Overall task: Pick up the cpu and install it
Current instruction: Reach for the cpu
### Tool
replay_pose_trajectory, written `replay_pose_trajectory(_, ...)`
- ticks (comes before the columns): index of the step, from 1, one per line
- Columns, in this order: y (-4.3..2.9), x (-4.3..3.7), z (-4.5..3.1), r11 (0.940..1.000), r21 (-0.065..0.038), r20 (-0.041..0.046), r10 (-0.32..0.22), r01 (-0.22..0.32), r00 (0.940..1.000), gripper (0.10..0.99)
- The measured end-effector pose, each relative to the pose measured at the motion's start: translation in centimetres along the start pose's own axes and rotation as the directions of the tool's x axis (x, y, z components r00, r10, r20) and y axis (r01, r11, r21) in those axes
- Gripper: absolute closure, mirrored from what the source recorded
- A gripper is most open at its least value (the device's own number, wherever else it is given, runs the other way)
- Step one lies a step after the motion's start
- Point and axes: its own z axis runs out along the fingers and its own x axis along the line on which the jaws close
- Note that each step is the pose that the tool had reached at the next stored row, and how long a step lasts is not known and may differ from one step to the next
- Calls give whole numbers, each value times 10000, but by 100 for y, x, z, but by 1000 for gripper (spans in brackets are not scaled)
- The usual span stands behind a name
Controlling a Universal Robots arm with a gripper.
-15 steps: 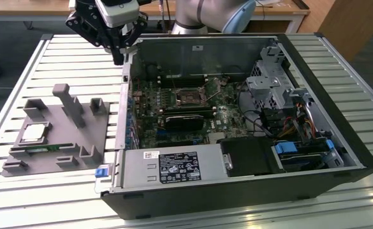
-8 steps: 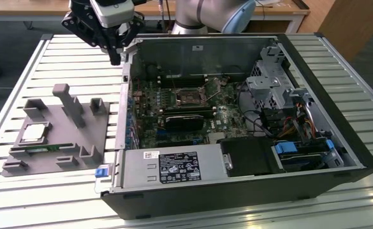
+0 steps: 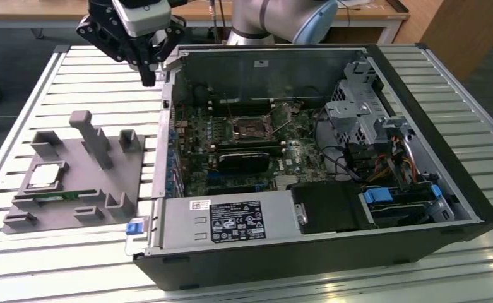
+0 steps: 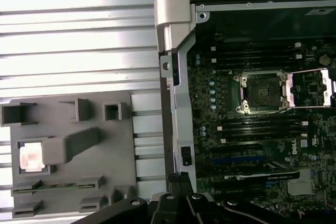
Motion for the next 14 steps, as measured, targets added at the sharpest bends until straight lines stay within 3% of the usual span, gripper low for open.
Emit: replay_pose_trajectory(14, -8, 101, -2, 10000, -2, 0, 0, 0, 10000, 980)
